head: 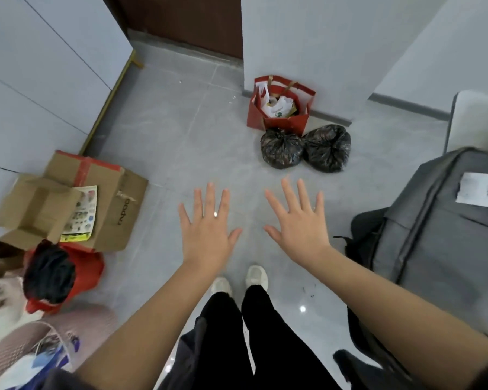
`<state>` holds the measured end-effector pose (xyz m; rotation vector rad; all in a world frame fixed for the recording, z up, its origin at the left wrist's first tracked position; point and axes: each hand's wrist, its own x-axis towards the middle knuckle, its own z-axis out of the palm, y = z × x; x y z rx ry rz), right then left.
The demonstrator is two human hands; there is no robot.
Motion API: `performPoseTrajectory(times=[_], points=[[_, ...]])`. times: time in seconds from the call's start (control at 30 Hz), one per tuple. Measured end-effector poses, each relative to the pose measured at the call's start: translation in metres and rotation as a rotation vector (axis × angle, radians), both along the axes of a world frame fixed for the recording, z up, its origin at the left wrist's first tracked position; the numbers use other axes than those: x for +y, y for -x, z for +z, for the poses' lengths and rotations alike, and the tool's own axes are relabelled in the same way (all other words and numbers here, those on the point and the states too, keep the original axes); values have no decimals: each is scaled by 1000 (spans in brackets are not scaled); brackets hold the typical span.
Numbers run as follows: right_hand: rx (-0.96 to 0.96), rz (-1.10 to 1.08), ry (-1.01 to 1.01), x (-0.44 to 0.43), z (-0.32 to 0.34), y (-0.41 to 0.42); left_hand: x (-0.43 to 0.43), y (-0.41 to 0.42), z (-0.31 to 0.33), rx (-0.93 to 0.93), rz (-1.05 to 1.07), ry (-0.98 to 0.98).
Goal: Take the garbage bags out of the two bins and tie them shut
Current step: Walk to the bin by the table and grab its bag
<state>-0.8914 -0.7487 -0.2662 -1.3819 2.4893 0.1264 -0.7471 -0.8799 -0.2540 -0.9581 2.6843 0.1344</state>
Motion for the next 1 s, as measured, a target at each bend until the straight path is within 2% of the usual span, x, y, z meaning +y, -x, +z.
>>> performPoseTrajectory(times=[0.27,0.47,0.63,1.0], points=[[58,-13,128,86,18,-93,108,-96,12,116,50,72],[125,-29,189,192,18,-181,204,-182,15,157,75,68],[106,17,183,282,30,-243,292,-245,27,163,94,77],[94,150,104,452,28,-256,480,-275,19,147,215,63]])
